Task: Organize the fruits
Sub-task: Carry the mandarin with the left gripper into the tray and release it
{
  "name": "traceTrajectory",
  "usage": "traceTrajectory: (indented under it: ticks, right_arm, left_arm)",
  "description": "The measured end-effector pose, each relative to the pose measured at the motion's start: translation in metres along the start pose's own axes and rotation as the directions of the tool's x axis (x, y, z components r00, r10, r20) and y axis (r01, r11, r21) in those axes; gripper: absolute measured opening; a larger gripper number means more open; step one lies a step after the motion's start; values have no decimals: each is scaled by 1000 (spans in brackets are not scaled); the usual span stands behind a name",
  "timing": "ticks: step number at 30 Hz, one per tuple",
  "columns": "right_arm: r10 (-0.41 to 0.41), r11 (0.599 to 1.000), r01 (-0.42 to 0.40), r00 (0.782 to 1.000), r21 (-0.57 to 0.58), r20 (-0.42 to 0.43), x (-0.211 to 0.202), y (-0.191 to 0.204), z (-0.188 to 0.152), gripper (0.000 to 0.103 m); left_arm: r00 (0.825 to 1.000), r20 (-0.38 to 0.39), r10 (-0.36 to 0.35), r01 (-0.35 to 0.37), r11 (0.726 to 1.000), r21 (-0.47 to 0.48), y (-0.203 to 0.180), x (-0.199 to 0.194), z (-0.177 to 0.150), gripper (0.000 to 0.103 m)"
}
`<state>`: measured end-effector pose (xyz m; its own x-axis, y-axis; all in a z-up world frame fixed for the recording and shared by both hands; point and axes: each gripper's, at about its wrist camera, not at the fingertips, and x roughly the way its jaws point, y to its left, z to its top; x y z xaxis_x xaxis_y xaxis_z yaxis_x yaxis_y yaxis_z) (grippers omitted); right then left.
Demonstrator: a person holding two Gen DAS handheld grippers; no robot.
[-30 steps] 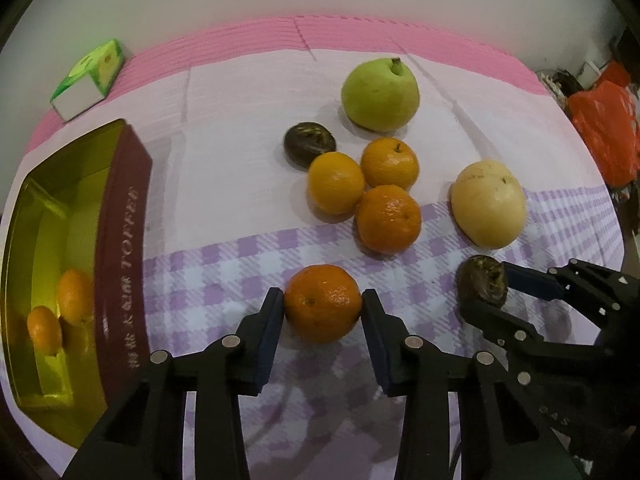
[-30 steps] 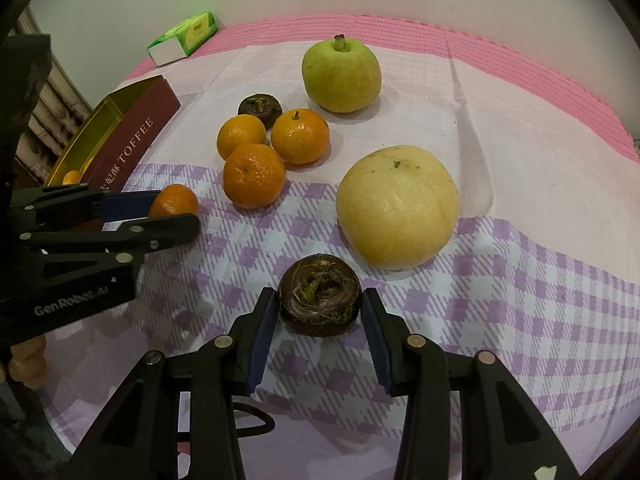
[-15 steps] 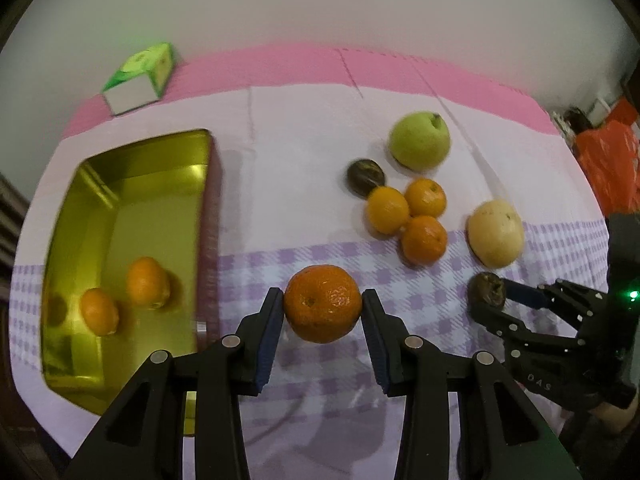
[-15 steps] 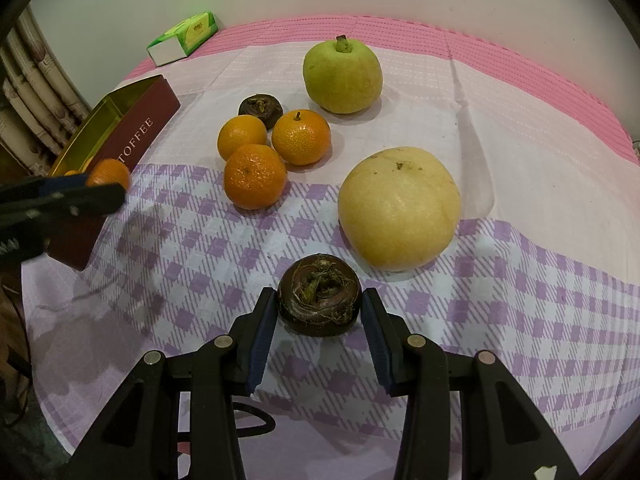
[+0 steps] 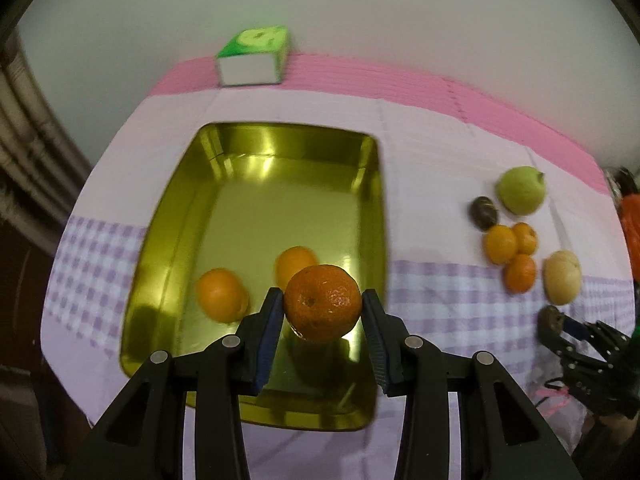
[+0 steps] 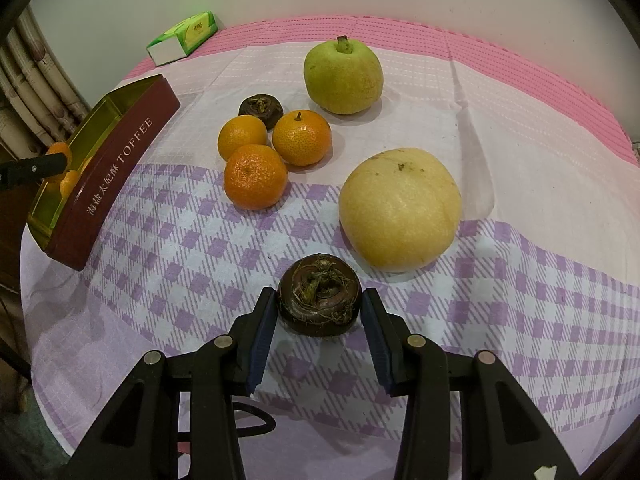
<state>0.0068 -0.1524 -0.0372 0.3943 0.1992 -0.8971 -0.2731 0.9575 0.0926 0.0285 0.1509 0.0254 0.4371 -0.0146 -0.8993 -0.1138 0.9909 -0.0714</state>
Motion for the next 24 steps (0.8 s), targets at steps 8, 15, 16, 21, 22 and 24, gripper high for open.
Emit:
traceTrajectory:
  ticks: [8, 15, 16, 21, 22, 24]
  right_arm:
    - [-1, 1000, 1, 1000, -3, 0, 0, 1, 0, 40]
    - [-4, 1000, 4, 1000, -2, 5, 0, 2, 0, 40]
    - [-4, 1000, 4, 1000, -3, 6, 0, 2, 1, 40]
    - [-1, 1000, 1, 1000, -7, 14, -1, 3, 3, 40]
    - [1, 1000, 0, 1000, -8, 16, -2, 4, 4, 40]
    - [2, 1000, -2, 1000, -12, 18, -4, 6, 5, 40]
  left_arm:
    - [997, -65, 39, -39, 999, 11, 14, 20, -12, 41]
    - [993, -101, 58, -58, 998, 7, 17, 36, -17, 41]
    - [993, -104, 61, -61, 998, 6, 18, 38, -17, 41]
    - [990, -121, 75, -77, 997, -14, 26, 49, -18, 41]
    - [989, -125, 76, -78, 997, -17, 26, 52, -19, 41]
    - [989, -131, 74, -78, 997, -25, 29, 54, -20, 41]
